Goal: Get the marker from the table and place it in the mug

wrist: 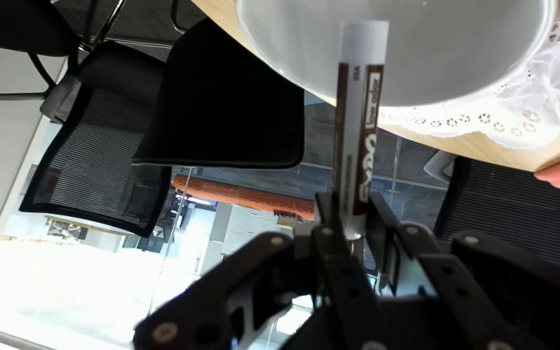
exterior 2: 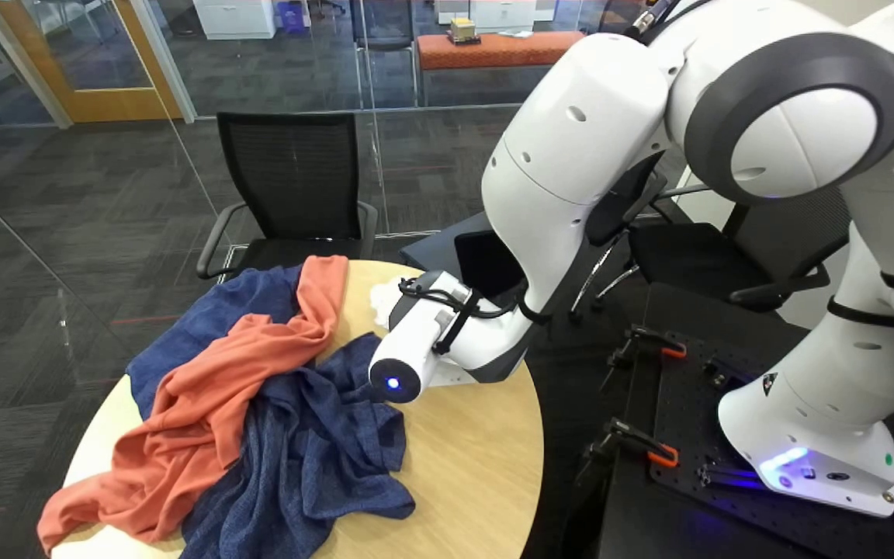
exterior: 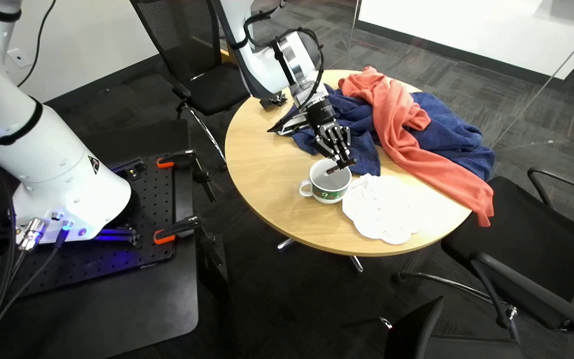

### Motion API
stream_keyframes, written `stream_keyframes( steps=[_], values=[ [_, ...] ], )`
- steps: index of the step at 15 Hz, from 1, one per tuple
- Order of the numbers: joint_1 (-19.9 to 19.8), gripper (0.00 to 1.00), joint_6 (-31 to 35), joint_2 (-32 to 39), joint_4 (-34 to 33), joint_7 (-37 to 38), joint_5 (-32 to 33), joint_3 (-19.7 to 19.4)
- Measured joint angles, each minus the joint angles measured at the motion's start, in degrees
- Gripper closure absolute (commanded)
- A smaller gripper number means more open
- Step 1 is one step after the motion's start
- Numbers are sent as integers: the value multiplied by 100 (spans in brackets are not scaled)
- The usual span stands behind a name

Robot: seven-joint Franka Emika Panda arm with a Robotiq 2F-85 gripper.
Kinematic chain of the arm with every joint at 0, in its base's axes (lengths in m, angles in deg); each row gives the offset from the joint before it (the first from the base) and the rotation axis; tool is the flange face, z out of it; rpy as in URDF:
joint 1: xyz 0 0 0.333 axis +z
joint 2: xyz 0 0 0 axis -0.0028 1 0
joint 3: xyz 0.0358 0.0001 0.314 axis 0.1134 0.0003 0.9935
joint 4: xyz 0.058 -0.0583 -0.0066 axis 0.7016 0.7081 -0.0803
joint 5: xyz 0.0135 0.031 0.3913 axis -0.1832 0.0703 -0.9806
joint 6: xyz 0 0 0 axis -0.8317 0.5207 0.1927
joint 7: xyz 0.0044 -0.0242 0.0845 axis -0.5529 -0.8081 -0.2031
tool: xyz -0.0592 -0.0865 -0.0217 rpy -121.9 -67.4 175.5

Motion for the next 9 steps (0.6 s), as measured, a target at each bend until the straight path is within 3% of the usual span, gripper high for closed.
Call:
stream_keyframes(
  steps=[3, 4, 5, 9],
  values=[
    [-30, 95, 0, 140, -75, 0, -4, 41],
    [-30, 56, 0, 179, -98, 0, -5, 47],
    [-30, 55, 0, 213, -118, 0, -6, 54],
    [-30, 25, 0, 256, -152, 0, -7, 95]
  ],
)
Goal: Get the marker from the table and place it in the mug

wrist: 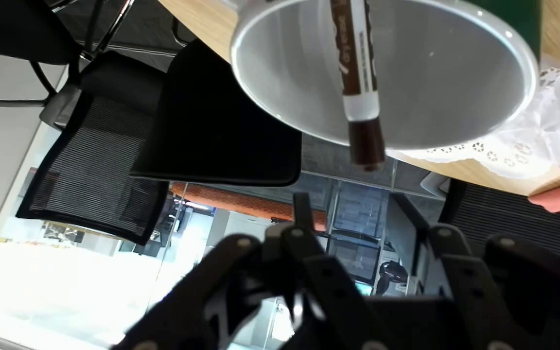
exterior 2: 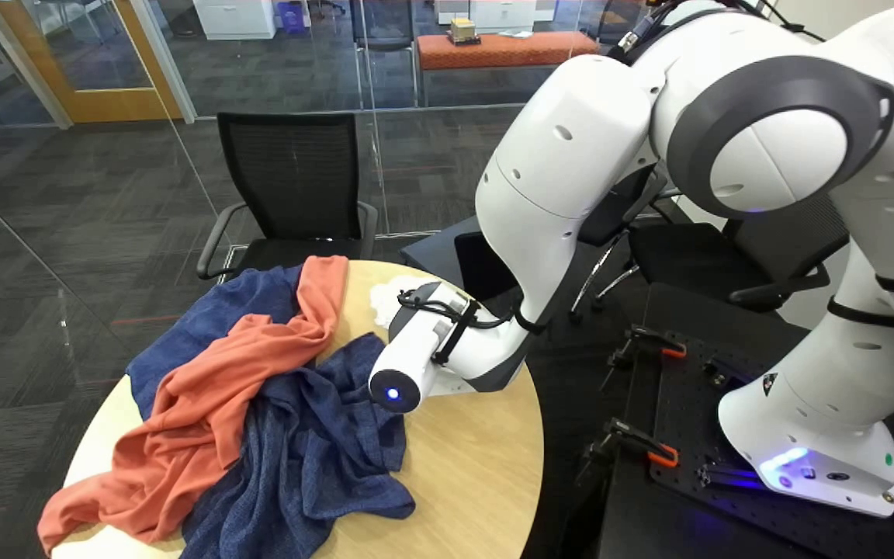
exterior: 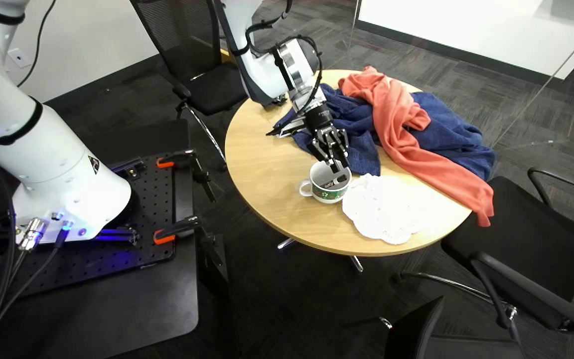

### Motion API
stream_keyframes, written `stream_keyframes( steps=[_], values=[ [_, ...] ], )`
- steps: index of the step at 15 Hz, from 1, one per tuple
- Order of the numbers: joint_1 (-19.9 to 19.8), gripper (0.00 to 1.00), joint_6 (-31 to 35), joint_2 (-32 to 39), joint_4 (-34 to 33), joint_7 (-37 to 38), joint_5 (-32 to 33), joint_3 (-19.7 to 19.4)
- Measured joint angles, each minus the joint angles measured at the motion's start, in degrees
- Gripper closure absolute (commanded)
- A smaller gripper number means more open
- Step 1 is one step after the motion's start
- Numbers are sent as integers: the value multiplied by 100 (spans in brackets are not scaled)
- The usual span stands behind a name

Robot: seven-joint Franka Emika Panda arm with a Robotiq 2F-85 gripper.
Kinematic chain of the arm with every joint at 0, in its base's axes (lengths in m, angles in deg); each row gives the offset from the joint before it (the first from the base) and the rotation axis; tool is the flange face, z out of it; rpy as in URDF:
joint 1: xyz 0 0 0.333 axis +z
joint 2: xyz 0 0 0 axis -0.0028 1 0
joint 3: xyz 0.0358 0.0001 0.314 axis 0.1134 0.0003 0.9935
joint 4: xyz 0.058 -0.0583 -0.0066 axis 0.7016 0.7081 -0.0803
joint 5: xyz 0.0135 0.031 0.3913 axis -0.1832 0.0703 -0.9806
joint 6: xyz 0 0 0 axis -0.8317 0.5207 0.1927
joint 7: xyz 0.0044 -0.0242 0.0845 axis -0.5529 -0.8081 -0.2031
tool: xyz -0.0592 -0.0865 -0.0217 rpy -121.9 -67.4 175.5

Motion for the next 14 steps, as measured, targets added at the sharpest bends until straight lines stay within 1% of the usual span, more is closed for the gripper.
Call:
stream_keyframes(
  steps=[3, 6, 14],
  values=[
    [0, 1, 0, -17, -37, 4, 0, 17],
    [0, 0, 0, -161, -51, 53, 0, 24],
    [-33, 0, 0, -921, 74, 101, -17, 61]
  ],
)
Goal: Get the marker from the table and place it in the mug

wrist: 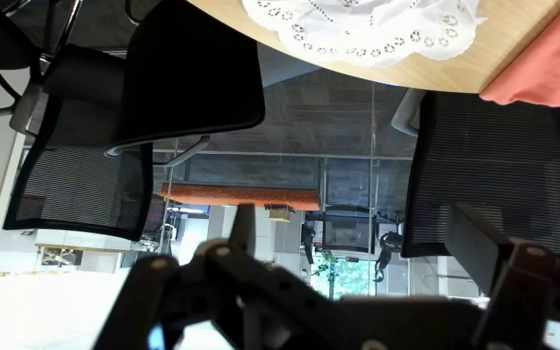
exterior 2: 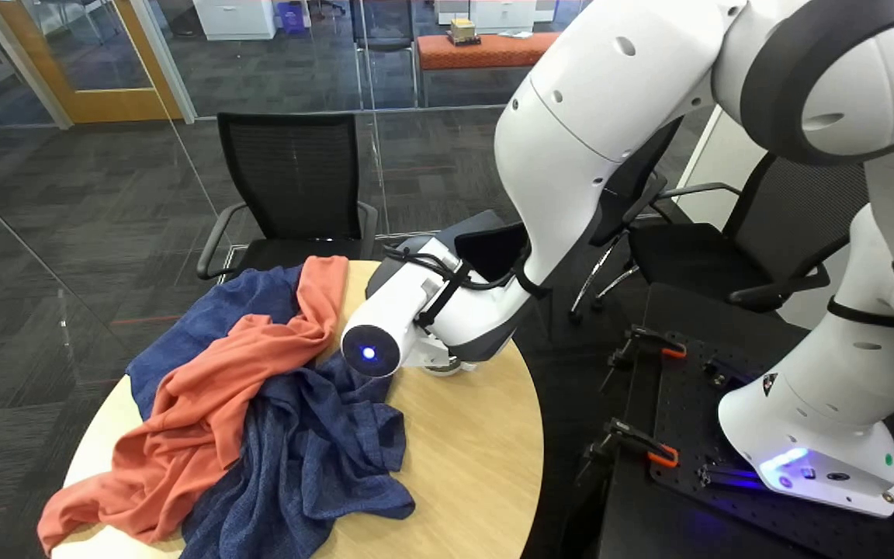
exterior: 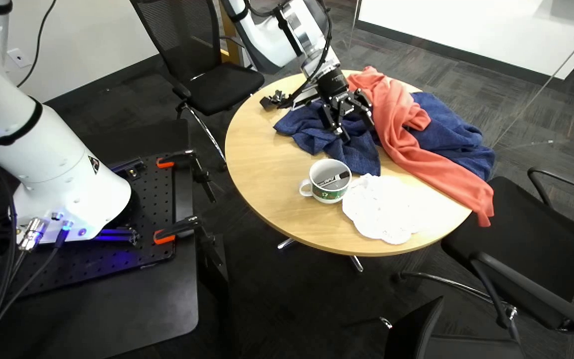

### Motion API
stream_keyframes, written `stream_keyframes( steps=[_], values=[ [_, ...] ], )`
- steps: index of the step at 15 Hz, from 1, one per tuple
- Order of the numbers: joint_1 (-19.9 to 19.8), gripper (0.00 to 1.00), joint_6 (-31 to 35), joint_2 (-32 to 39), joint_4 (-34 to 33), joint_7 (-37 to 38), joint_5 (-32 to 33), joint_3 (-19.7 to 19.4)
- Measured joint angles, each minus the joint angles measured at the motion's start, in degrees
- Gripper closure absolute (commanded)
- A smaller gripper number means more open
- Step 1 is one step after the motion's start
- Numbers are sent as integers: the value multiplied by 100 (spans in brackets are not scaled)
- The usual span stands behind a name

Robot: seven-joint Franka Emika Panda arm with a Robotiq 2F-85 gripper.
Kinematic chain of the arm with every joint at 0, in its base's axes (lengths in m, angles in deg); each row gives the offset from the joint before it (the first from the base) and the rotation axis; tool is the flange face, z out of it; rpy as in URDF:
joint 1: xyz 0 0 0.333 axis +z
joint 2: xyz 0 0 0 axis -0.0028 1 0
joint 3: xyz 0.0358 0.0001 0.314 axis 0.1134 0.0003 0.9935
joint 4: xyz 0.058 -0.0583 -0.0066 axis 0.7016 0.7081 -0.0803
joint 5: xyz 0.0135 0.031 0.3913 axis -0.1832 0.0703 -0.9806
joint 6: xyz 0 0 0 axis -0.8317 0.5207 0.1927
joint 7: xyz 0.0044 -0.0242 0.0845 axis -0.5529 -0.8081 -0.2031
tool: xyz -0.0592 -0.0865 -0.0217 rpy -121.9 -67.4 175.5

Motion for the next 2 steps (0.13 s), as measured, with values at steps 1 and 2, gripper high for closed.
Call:
stream_keyframes(
  steps=[1, 2],
  values=[
    [0, 0, 0, 8, -1, -1, 1, 4],
    [0, 0, 0, 32, -2, -1, 2, 5]
  ],
)
